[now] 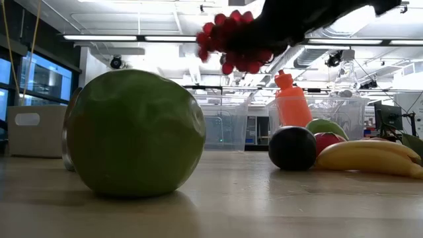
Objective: Pick & Place Food Item
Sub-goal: Put the red grapes into the left transparent bin
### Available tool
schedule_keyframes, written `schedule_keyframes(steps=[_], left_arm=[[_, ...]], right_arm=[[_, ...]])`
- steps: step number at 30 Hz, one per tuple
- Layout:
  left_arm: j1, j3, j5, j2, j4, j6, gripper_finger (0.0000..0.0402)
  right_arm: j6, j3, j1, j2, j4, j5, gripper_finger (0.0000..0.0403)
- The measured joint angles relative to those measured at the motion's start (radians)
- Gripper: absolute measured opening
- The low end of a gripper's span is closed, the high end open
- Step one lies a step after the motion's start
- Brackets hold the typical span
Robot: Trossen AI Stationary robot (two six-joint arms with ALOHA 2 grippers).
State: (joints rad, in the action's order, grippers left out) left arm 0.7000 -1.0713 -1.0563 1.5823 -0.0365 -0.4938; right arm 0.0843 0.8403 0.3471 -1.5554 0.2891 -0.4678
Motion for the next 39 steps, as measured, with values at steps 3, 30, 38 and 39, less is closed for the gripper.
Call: schedule_keyframes(steps=[3, 30, 38, 39], left_arm=[[0.039, 0.0, 0.054, -0.014, 0.095, 0.009, 0.0255], [-0.034, 0.0, 0.388, -0.208, 0.483, 0.689, 0.0255], [0.012, 0.0, 0.387, -0.208, 0.483, 0.674, 0.0255], [0.014, 0.0, 0.387, -0.208, 0.483, 0.674, 0.0255]], right_arm=[[0.002, 0.049, -0.025, 0.056, -0.165, -0.08, 0.0039], [0.131, 0.773, -0.748, -0.294, -0.635, 0.338, 0.0038], [0.028, 0.774, -0.771, -0.328, -0.628, 0.301, 0.0067], [0.027, 0.774, -0.768, -0.328, -0.629, 0.276, 0.0075]])
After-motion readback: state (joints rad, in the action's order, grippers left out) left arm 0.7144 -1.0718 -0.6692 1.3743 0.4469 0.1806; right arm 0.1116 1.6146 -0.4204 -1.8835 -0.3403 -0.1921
